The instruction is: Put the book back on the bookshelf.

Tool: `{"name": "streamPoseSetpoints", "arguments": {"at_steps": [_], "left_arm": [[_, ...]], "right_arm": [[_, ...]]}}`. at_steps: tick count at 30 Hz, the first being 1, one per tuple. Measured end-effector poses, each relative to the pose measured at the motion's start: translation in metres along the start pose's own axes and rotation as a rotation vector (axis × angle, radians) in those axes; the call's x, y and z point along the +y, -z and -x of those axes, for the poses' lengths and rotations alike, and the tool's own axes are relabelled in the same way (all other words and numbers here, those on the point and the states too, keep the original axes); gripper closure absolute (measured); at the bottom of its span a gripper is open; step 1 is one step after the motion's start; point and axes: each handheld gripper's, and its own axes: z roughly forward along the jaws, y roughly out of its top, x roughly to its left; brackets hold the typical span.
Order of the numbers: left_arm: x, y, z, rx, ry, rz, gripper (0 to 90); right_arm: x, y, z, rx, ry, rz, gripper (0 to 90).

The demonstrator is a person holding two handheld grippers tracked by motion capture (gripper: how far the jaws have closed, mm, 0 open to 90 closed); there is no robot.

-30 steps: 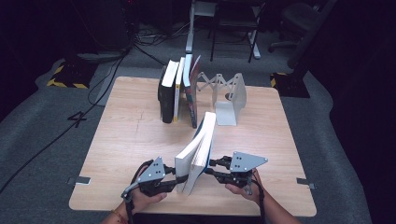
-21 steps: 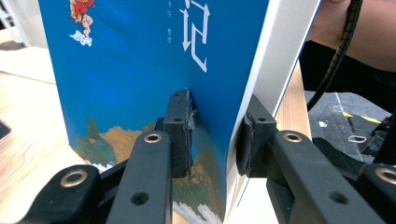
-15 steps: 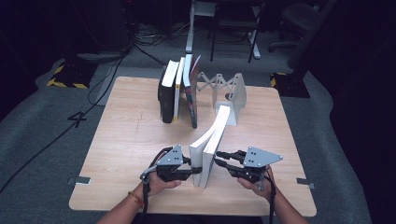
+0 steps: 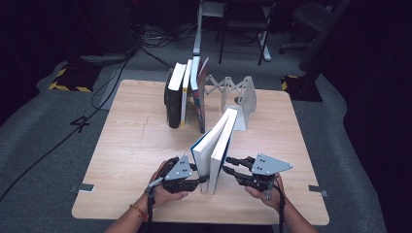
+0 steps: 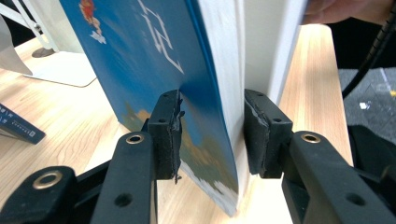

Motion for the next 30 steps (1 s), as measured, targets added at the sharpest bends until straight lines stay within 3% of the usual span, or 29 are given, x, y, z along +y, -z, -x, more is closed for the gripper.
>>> {"name": "streamPoseSetpoints", "arguments": {"at_steps": [4, 9, 17, 21, 22, 23, 25, 27, 30], "left_arm": [[-0.005, 0.002, 0.009, 0.031, -0.003, -0.057, 53.3], [-0.009, -0.002, 0.025, 0.023, -0.006, -0.09, 42.0], [-0.007, -0.015, 0.036, 0.066, 0.092, -0.069, 28.0], [-0.007, -0.027, 0.041, 0.133, 0.129, -0.065, 24.3], [-0.007, -0.027, 0.041, 0.133, 0.129, -0.065, 24.1], [-0.007, -0.032, 0.043, 0.173, 0.153, -0.051, 24.8], [-0.007, -0.035, 0.045, 0.201, 0.172, -0.034, 25.5], [-0.006, -0.041, 0.05, 0.26, 0.169, -0.042, 27.1], [-0.006, -0.046, 0.051, 0.305, 0.197, -0.016, 29.4]], "right_arm": [[-0.005, -0.005, -0.003, 0.013, 0.002, -0.019, 68.6], [-0.016, -0.013, -0.005, 0.034, -0.006, -0.057, 67.6], [-0.023, -0.018, -0.005, 0.046, -0.015, -0.072, 63.3], [-0.027, -0.02, -0.002, 0.045, -0.029, -0.074, 59.7], [-0.027, -0.02, -0.002, 0.045, -0.029, -0.074, 59.7], [-0.029, -0.02, -0.001, 0.04, -0.027, -0.075, 58.2], [-0.029, -0.021, 0.0, 0.035, -0.029, -0.074, 56.8], [-0.03, -0.021, 0.001, 0.04, -0.034, -0.069, 55.1], [-0.031, -0.021, 0.002, 0.035, -0.043, -0.065, 51.9]]}}
